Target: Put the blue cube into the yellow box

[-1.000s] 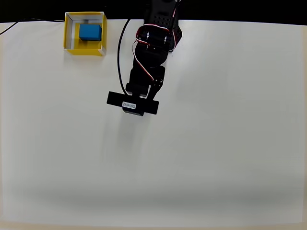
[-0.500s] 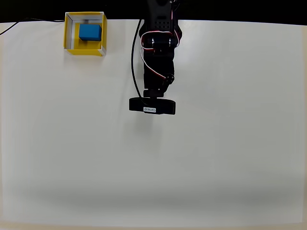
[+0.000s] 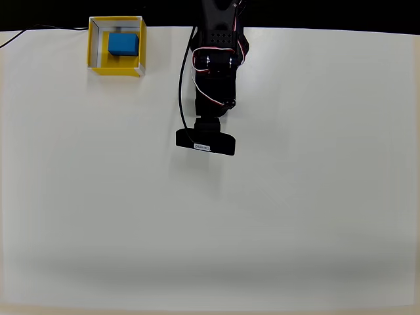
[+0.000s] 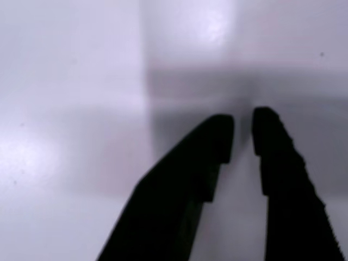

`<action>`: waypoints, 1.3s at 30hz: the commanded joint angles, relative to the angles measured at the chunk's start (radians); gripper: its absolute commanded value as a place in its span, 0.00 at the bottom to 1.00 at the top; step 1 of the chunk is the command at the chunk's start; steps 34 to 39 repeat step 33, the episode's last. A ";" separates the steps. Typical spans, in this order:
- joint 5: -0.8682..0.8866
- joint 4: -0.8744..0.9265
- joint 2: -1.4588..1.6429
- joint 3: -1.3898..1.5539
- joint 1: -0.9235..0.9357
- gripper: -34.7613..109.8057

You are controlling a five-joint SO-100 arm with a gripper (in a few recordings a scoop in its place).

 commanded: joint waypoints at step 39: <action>0.017 0.015 0.020 0.026 0.043 0.25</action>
